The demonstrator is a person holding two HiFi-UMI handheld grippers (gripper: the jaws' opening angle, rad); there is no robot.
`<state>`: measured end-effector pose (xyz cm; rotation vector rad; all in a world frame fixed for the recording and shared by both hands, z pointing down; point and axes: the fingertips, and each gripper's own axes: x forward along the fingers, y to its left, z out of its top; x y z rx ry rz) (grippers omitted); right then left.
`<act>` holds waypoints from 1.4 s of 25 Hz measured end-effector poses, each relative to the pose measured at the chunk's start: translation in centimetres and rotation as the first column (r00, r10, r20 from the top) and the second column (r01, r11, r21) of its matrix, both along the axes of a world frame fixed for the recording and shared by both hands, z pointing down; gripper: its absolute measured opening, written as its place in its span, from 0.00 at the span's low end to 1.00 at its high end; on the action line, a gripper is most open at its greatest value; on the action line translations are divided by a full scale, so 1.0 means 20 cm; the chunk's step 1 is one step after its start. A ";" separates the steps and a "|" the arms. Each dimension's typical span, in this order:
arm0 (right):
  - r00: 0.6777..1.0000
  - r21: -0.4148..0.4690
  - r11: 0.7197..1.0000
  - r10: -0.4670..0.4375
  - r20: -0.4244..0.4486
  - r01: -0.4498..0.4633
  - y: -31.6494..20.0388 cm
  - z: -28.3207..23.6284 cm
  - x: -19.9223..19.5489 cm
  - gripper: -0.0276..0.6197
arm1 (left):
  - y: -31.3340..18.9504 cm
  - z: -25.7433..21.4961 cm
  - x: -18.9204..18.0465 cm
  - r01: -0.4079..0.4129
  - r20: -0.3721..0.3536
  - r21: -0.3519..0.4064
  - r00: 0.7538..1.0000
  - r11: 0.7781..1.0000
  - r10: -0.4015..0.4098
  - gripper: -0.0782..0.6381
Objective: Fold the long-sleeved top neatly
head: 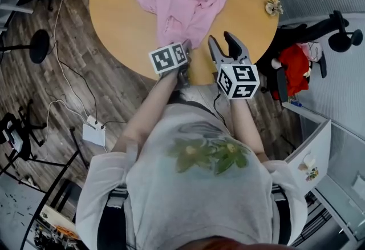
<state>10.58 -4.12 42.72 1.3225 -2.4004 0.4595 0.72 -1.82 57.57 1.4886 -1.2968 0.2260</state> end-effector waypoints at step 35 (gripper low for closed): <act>0.244 -0.340 0.489 -0.791 -0.561 0.804 -0.56 0.75 -0.86 0.35 | -0.06 0.18 -0.66 -0.138 0.013 -0.087 0.990 0.987 0.140 0.12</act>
